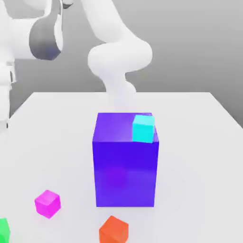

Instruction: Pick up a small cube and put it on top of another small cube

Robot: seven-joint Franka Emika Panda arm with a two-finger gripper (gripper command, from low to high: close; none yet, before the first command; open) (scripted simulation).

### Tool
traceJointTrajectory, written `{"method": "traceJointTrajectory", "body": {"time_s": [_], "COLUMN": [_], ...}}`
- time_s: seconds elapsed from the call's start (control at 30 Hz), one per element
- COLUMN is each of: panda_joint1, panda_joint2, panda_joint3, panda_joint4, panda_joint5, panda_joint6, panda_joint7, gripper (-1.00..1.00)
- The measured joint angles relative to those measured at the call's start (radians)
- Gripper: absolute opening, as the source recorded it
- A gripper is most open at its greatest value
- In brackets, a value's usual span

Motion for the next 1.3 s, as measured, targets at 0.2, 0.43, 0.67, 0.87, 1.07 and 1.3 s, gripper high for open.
{"method": "traceJointTrajectory", "body": {"time_s": [0.2, 0.43, 0.67, 0.87, 1.07, 1.3], "panda_joint1": [0.383, 0.583, 0.532, 0.481, 0.55, 0.602], "panda_joint2": [-0.035, -0.15, -0.122, -0.129, -0.186, -0.213], "panda_joint3": [-0.328, -0.57, -0.5, -0.397, -0.429, -0.414], "panda_joint4": [0.012, 0.073, 0.053, 0.082, 0.207, 0.367], "panda_joint5": [-0.235, -0.452, -0.4, -0.27, -0.213, -0.17], "panda_joint6": [0.011, 0.049, 0.024, -0.088, -0.182, -0.247], "panda_joint7": [-0.116, -0.03, -0.06, -0.18, -0.262, -0.306], "gripper": [0.0, -1.0, -1.0, -1.0, -1.0, -1.0]}}
